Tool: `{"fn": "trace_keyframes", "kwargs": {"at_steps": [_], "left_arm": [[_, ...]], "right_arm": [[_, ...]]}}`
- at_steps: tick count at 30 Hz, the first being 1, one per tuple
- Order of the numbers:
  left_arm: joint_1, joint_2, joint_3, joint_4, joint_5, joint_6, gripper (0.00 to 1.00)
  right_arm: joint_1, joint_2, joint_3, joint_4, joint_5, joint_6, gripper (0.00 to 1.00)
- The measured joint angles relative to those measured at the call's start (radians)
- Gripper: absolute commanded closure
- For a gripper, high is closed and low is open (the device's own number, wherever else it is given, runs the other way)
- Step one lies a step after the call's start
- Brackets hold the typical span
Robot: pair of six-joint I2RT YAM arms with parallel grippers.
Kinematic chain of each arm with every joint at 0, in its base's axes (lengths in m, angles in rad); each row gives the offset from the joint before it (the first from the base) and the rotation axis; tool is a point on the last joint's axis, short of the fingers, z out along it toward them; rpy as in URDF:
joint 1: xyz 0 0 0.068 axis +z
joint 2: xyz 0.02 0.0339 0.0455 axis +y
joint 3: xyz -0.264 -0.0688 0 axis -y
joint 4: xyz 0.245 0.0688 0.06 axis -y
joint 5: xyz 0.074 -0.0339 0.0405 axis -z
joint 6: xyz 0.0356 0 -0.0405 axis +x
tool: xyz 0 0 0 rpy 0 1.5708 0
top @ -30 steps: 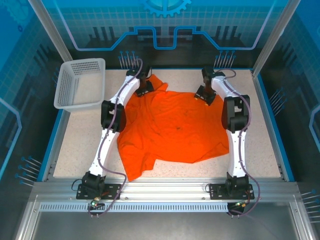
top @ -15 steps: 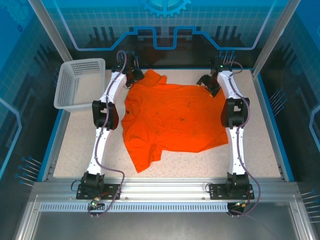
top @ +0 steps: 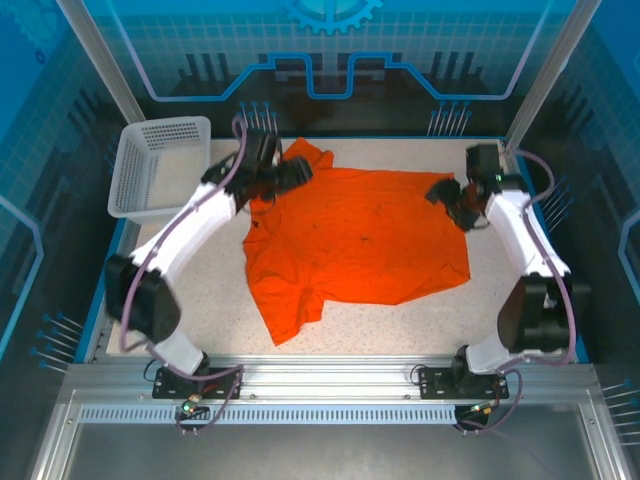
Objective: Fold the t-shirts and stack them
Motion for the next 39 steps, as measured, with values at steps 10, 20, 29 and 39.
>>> {"fn": "trace_keyframes", "kwargs": {"at_steps": [10, 20, 29, 39], "left_arm": [[-0.163, -0.383, -0.659, -0.093, -0.002, -0.080, 0.44], [-0.190, -0.568, -0.845, -0.144, 0.096, -0.100, 0.47], [-0.203, -0.554, -0.940, -0.104, 0.182, -0.113, 0.47], [-0.220, -0.498, -0.955, -0.038, 0.234, -0.115, 0.53]], "right_arm": [[-0.192, -0.239, -0.511, 0.013, 0.009, -0.006, 0.36], [-0.203, -0.191, -0.484, 0.050, -0.006, -0.035, 0.38], [-0.146, -0.030, -0.342, 0.065, 0.035, -0.012, 0.47], [-0.069, 0.087, -0.238, 0.060, 0.114, 0.026, 0.54]]}}
